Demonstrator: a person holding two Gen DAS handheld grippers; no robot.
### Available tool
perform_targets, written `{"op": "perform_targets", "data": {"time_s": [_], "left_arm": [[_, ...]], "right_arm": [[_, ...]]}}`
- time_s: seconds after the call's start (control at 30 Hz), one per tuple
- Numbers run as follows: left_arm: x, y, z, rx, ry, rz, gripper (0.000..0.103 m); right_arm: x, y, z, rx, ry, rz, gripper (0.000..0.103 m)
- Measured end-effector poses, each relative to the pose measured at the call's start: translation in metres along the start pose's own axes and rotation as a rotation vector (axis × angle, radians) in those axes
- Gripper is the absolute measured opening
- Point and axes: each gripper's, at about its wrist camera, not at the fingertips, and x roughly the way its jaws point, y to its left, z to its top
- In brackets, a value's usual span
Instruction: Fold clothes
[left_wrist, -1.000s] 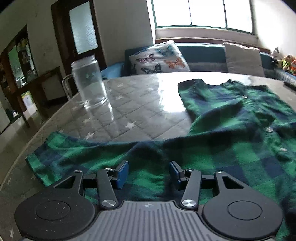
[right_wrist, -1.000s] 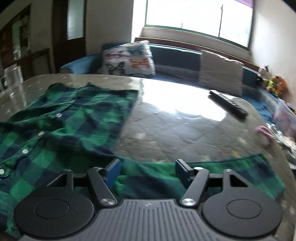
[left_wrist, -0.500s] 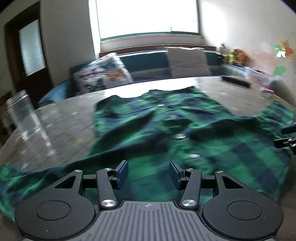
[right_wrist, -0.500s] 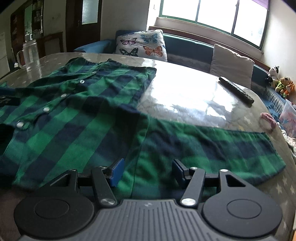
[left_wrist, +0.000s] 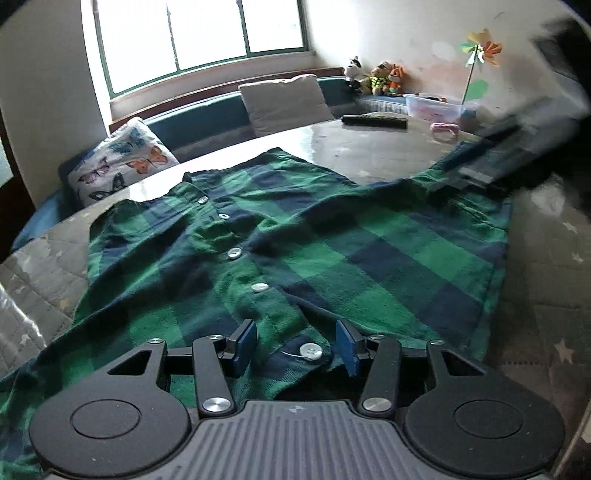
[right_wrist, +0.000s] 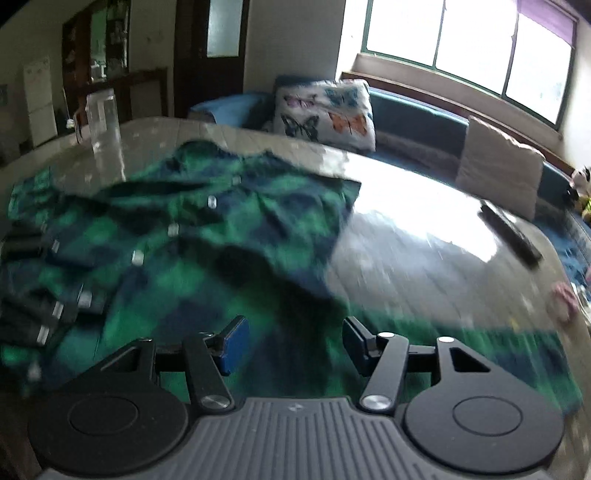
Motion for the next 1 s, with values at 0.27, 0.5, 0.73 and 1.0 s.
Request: {"op": "perform_targets", "data": {"time_s": [0.27, 0.5, 0.73, 1.0], "left_arm": [[-0.007, 0.002, 0.01, -0.004, -0.002, -0.048, 0.05], [0.006, -0.007, 0.04, -0.008, -0.017, -0.122, 0.05], [0.028, -0.043, 0.048, 0.073, 0.041, -0.267, 0.05], [0.03, -0.065, 0.038, 0.109, 0.056, -0.365, 0.037]], "right_arm": [[0.066, -0.001, 0.034, 0.033, 0.029, 0.052, 0.031], [0.064, 0.007, 0.015, -0.047, 0.094, 0.105, 0.028], [0.044, -0.003, 0.02, -0.067, 0.109, 0.161, 0.029], [0.046, -0.034, 0.051, -0.022, 0.049, 0.103, 0.029]]}}
